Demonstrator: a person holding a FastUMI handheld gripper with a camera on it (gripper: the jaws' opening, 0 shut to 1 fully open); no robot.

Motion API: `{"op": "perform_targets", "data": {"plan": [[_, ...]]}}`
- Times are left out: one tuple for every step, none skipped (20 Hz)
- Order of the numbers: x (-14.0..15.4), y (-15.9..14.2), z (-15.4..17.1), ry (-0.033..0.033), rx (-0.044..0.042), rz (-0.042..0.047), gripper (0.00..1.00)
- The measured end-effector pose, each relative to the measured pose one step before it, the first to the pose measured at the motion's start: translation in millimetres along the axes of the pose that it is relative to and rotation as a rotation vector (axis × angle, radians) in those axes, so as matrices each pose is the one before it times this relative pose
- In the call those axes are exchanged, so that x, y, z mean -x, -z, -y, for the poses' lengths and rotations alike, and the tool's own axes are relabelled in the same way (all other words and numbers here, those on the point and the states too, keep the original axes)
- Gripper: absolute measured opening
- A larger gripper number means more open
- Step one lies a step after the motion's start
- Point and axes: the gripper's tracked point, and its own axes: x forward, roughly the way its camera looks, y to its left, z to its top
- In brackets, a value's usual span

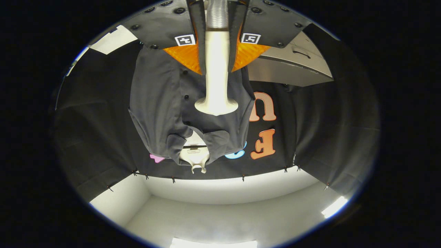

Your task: Iron the clothes twice with a garment steamer, once on the left side and once on the right side.

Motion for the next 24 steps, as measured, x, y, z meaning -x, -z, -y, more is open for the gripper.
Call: {"op": "perform_targets", "data": {"plan": [[-4.07, -0.77, -0.44, -0.00397, 0.00525, 0.00306, 0.34], [-5.21, -0.89, 1.03, -0.00089, 0.00511, 0.00210, 0.34], [-5.15, -1.24, 1.16, 0.00110, 0.00061, 0.00297, 0.34], [-5.88, -1.31, 0.28, 0.00035, -0.00250, 0.00349, 0.34], [-4.33, -1.88, 0.18, 0.00077, -0.00255, 0.00420, 0.34], [-4.87, -0.85, -0.07, 0.00058, 0.00213, 0.00279, 0.34], [-3.78, -0.52, -0.01, -0.00024, 0.00567, 0.00297, 0.34], [-3.66, -0.64, -0.81, -0.00088, 0.00586, 0.00336, 0.34], [-3.21, 1.12, -0.14, -0.00013, 0.00452, -0.00079, 0.34], [-1.94, 1.01, 0.59, 0.00064, 0.00323, 0.00175, 0.34], [-1.22, 0.95, 0.46, 0.00106, 0.00704, -0.00100, 0.34], [0.36, 2.10, 0.51, 0.00139, 0.00539, -0.00326, 0.34], [0.17, 1.13, -0.19, 0.00046, 0.00248, 0.00173, 0.34], [0.72, 1.08, -0.14, -0.00002, 0.00252, 0.00044, 0.34], [0.05, 1.25, -0.31, 0.00041, 0.00218, -0.00016, 0.34], [0.03, 2.00, 0.03, 0.00108, 0.00178, -0.00061, 0.34], [-0.31, 2.96, 0.09, 0.00155, 0.00193, -0.00326, 0.34], [-0.17, 2.91, -0.01, 0.00144, 0.00073, -0.00505, 0.34], [2.18, 3.52, -0.38, 0.00041, -0.00003, -0.00871, 0.34], [0.86, 3.87, -0.01, 0.00024, -0.00001, -0.00705, 0.34], [1.35, 4.65, -0.33, 0.00127, -0.00001, -0.00774, 0.34], [1.00, 3.72, 0.37, 0.00232, 0.00048, -0.00716, 0.34], [0.94, 4.91, 0.14, 0.00254, 0.00203, -0.00757, 0.34], [0.84, 5.49, -0.21, 0.00309, 0.00240, -0.00934, 0.34]]}}
